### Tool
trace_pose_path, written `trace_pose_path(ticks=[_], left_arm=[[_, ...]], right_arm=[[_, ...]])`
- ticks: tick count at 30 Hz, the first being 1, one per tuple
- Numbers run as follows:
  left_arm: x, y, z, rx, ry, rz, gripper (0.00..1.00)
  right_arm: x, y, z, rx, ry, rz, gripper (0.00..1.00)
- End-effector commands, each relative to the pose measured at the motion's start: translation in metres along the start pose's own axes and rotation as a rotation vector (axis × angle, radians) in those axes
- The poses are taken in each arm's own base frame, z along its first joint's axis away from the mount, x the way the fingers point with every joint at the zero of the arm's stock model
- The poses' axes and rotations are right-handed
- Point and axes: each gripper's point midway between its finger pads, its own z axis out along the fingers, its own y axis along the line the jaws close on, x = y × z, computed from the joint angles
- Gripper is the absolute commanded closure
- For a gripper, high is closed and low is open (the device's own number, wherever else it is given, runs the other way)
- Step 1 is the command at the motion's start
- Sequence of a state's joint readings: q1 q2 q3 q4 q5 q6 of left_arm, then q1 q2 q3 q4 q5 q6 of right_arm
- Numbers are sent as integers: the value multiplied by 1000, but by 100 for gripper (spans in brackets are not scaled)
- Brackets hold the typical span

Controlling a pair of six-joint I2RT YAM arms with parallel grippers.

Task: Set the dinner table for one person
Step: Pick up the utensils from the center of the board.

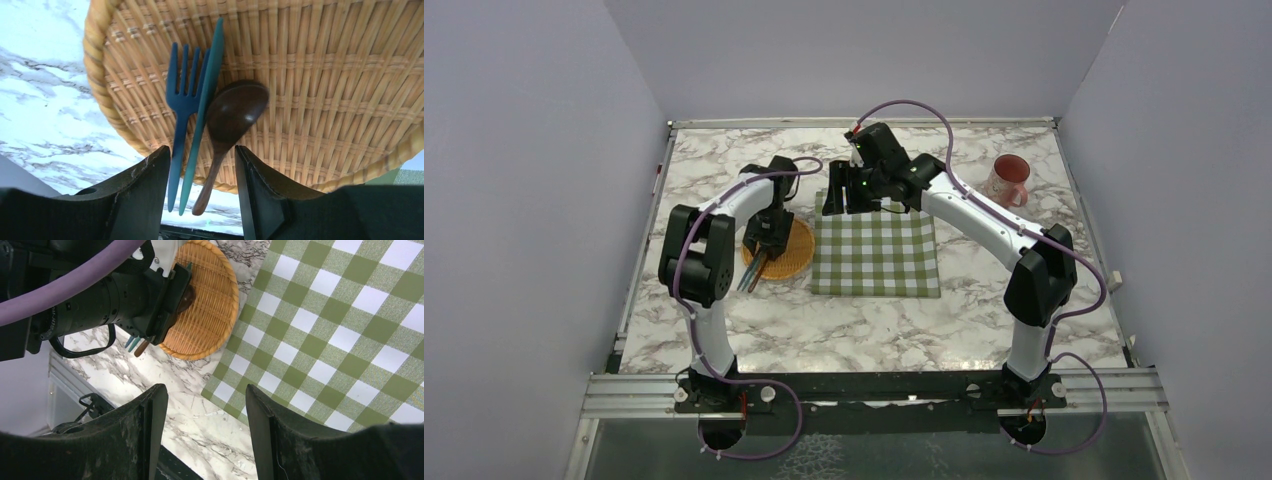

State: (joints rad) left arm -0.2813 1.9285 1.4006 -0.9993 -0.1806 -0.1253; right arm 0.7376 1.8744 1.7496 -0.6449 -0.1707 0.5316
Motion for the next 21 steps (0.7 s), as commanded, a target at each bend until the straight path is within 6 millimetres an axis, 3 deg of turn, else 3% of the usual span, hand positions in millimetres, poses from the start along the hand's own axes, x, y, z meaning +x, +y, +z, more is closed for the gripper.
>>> trace_pose_path(ticks=[1, 16, 21], left_arm=[[-1, -8, 9, 39, 26, 5, 47], [-1, -8, 7, 42, 26, 0, 51], [-3, -6, 2, 37, 16, -8, 72]], right_arm=[[-10, 3, 0, -11, -22, -1, 37], [-11, 3, 3, -12, -24, -3, 38], [-12, 3, 5, -15, -22, -2, 38]])
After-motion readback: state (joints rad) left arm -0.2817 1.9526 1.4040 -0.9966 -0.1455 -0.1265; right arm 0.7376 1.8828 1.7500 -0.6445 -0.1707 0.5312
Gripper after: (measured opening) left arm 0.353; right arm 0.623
